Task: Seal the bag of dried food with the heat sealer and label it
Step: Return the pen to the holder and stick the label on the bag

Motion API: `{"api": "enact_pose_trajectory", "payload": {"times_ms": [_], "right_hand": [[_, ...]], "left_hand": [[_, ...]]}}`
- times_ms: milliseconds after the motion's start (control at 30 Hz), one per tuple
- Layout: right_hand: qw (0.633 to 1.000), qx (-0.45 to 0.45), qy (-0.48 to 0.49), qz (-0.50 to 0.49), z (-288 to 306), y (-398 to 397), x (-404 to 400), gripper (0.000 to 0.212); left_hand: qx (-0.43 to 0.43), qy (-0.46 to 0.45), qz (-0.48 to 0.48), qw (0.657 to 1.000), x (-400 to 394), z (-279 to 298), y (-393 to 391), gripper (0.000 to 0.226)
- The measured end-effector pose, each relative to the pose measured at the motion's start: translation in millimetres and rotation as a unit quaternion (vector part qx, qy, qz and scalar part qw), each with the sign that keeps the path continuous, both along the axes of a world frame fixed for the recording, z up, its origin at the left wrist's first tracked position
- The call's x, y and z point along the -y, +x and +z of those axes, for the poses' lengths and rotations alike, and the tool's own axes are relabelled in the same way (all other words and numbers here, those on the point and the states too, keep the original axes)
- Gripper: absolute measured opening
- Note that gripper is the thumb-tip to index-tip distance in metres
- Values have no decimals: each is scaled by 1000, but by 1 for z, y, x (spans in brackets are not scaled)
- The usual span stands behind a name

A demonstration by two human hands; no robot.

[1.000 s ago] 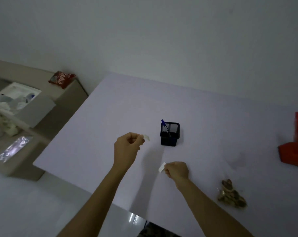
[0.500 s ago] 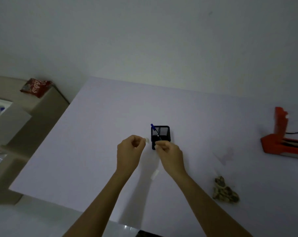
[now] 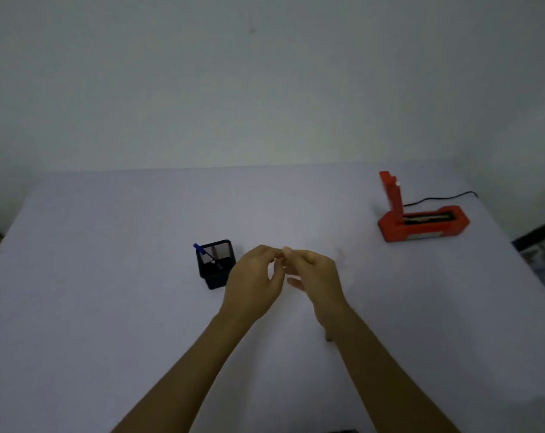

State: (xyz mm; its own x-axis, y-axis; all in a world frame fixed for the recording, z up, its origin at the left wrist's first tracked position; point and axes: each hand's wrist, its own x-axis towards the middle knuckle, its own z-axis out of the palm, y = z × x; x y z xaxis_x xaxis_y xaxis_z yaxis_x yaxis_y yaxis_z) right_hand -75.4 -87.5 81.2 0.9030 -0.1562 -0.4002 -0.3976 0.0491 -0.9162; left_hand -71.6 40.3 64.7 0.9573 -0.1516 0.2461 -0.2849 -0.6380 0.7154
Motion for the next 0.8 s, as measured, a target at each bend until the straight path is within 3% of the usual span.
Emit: {"api": "enact_pose_trajectory", "payload": {"times_ms": [100, 233, 433, 633, 800], "right_hand": [[999, -34, 1, -42, -11, 2, 41, 15], [993, -85, 9, -82, -27, 9, 89, 11], [989, -133, 0, -68, -64, 23, 130, 9], [988, -145, -51, -32, -95, 43, 153, 11], [985, -161, -68, -6, -119, 57, 161, 13]], "left_hand": [[-35, -19, -38, 998, 32, -12, 9, 22], [-124, -84, 9, 989, 66, -36, 27, 22], [-293, -173, 34, 940, 106, -76, 44, 17], [-349, -242, 104, 899, 129, -96, 51, 30], [-352, -203, 102, 908, 137, -112, 61, 9]]}}
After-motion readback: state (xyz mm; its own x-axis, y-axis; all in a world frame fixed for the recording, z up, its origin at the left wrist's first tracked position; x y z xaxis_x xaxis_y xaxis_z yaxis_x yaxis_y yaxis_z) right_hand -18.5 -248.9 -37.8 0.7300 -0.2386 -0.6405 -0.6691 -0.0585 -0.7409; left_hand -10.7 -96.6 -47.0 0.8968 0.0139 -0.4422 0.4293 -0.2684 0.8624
